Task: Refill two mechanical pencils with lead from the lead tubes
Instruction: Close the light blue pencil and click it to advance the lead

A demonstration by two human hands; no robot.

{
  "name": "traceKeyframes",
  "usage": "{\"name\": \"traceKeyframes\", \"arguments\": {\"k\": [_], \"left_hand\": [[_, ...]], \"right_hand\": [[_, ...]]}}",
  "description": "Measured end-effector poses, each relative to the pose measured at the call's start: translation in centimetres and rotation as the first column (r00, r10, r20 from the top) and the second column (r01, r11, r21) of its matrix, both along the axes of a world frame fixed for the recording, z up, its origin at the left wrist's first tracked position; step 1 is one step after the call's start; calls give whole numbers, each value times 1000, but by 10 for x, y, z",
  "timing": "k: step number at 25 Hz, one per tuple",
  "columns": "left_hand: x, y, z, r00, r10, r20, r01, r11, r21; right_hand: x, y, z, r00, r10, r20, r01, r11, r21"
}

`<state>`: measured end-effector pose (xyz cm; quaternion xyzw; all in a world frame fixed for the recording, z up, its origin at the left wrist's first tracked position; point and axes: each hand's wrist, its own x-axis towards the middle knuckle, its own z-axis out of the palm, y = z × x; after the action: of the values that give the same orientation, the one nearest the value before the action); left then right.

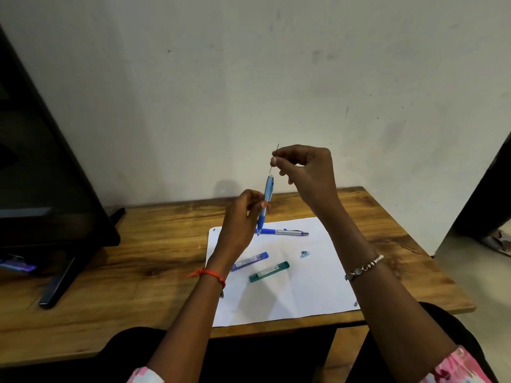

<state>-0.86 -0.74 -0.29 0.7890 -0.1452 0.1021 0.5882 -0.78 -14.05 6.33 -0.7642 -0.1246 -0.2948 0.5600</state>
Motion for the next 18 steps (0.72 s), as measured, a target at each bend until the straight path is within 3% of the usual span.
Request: {"name": "traceKeyframes", "arguments": {"k": [18], "left_hand": [[5,1,-4,1000,20,16,-21,999,40]], "right_hand": [[2,-4,-3,1000,6,-8,-7,1000,-21]]}}
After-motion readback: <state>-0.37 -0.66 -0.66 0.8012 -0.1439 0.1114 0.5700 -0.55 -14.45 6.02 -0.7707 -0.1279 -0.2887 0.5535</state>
